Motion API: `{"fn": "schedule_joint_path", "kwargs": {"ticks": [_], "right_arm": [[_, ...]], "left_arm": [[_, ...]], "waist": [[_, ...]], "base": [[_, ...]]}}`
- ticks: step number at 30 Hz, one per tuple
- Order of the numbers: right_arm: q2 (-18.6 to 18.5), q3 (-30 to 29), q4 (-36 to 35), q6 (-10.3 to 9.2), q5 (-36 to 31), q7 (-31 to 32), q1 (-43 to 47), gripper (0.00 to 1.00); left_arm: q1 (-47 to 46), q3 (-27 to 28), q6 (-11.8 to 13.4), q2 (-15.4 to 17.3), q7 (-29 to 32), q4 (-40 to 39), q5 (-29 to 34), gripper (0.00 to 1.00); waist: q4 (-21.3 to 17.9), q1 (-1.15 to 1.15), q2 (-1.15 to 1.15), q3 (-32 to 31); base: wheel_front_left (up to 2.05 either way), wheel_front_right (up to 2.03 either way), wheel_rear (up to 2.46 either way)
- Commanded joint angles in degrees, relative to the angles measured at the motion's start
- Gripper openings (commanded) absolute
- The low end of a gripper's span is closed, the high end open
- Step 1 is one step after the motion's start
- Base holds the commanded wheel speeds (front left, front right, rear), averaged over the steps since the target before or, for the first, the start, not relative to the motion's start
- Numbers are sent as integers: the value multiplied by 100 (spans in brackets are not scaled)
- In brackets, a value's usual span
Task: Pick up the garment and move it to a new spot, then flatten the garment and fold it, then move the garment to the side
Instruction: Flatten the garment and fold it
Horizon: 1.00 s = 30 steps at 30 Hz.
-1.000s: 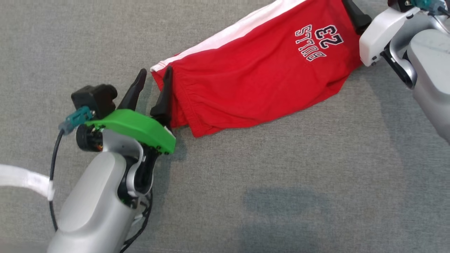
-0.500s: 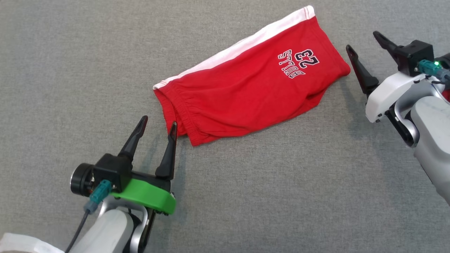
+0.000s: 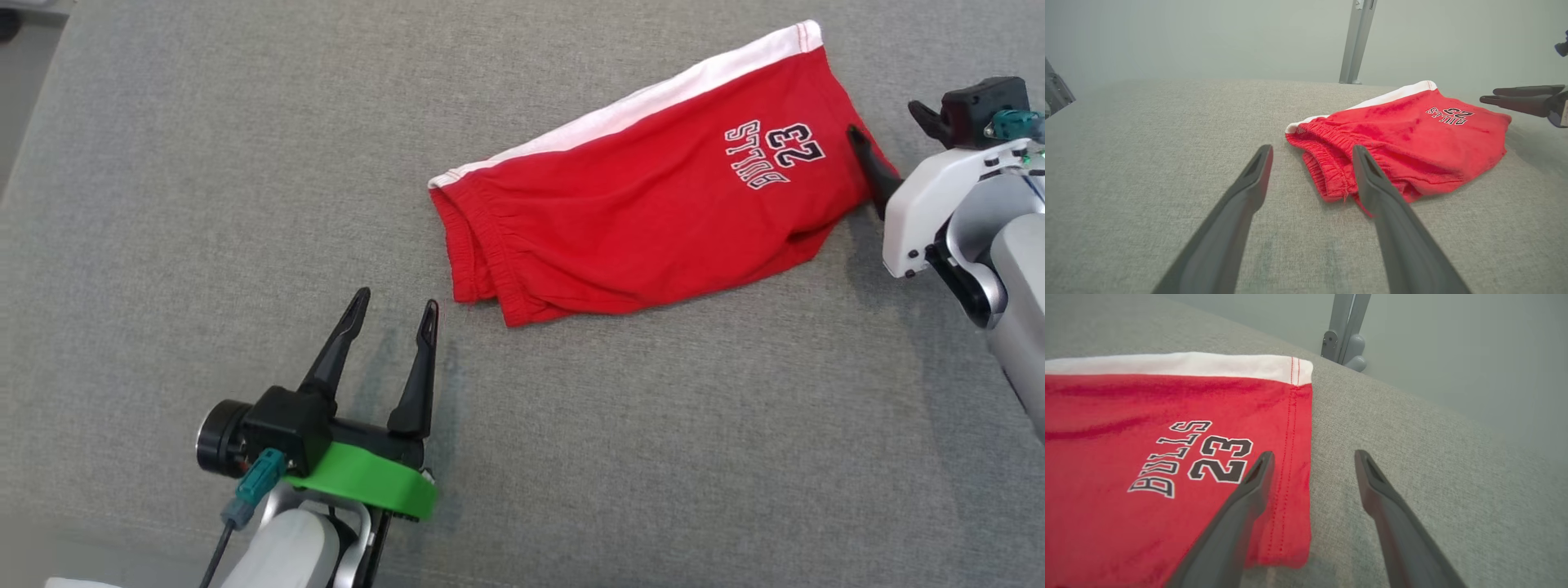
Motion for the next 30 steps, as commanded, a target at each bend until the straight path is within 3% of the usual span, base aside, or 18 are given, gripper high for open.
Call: {"fn": "schedule_joint_path", "kwargs": {"ticks": [1,7,18,19,20,21,22,23,30], "right_arm": [[-61,-78,135,-7,-51,116,-89,100],[1,-411,501,-7,115,385,-16,100],[106,-340,589,-3,698,944,271,100],[129,-320,575,-3,784,1017,300,92],[129,-304,554,-2,839,1068,314,57],[114,-286,531,-2,872,1089,309,36],[99,-267,510,-2,909,1107,307,4],[93,-254,496,-2,955,1127,306,0],[138,-308,482,-9,1164,907,251,0]], "left_arm": [[138,97,-110,-90,-22,50,136,100],[331,525,-391,-424,-23,200,429,100],[615,1199,-874,-824,-24,463,827,100],[612,1247,-912,-862,-24,486,858,100],[611,1296,-943,-900,-24,504,891,100],[606,1330,-975,-930,-24,521,919,100],[605,1365,-1003,-949,-25,537,944,100],[609,1402,-1031,-967,-24,551,969,100],[773,1691,-1139,-1069,-24,638,1135,100]], "waist": [[241,0,0,130],[493,0,0,183],[570,0,0,115],[572,0,0,115],[572,0,0,117],[570,0,0,121],[566,0,0,122],[556,0,0,119],[246,0,0,-67]], "base": [[0,0,0],[0,0,0],[0,0,0],[0,0,0],[0,0,0],[0,0,0],[0,0,0],[0,0,0],[0,0,0]]}}
